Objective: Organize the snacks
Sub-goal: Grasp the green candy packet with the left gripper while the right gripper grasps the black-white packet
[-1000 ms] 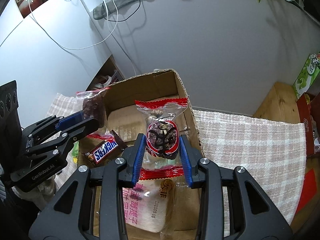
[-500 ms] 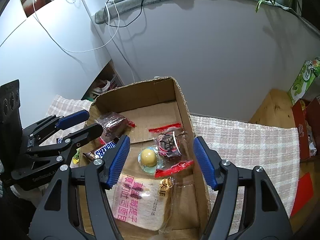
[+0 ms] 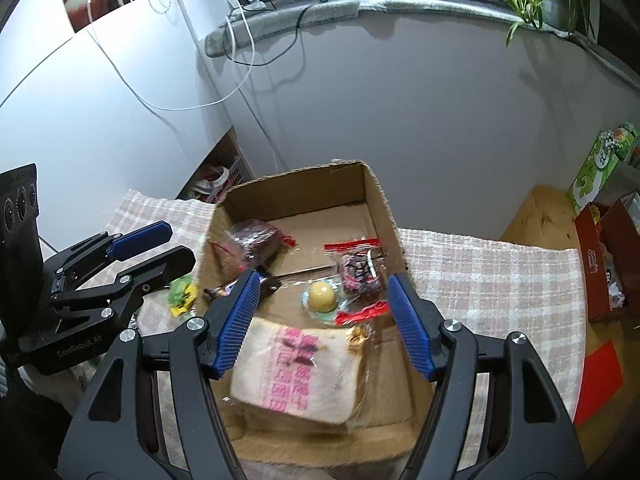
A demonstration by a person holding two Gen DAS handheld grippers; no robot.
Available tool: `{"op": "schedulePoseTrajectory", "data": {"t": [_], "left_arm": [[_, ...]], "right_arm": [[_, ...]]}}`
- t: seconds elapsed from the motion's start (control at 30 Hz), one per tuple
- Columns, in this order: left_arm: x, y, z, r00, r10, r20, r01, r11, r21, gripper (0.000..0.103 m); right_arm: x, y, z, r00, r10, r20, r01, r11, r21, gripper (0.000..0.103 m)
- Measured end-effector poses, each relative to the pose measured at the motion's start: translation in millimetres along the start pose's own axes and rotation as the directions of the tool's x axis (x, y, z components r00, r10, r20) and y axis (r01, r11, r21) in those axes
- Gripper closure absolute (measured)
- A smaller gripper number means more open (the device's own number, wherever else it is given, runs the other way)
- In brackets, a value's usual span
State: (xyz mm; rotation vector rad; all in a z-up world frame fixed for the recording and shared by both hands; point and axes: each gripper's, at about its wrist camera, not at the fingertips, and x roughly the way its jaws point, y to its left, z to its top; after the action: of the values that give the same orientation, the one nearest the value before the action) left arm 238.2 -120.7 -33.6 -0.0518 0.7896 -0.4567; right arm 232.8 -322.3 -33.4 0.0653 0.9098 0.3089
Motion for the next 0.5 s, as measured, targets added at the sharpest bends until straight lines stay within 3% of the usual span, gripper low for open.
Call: {"op": "schedulePoseTrajectory", "data": {"t": [0.5], "left_arm": [[-86, 48, -35, 0.996, 0.039, 0.075, -0.034, 0.997, -0.073, 0.053]], "right_arm": [[-28, 73, -32, 0.995, 0.097, 0.004, -0.096, 0.99, -0.099, 0.034]]}}
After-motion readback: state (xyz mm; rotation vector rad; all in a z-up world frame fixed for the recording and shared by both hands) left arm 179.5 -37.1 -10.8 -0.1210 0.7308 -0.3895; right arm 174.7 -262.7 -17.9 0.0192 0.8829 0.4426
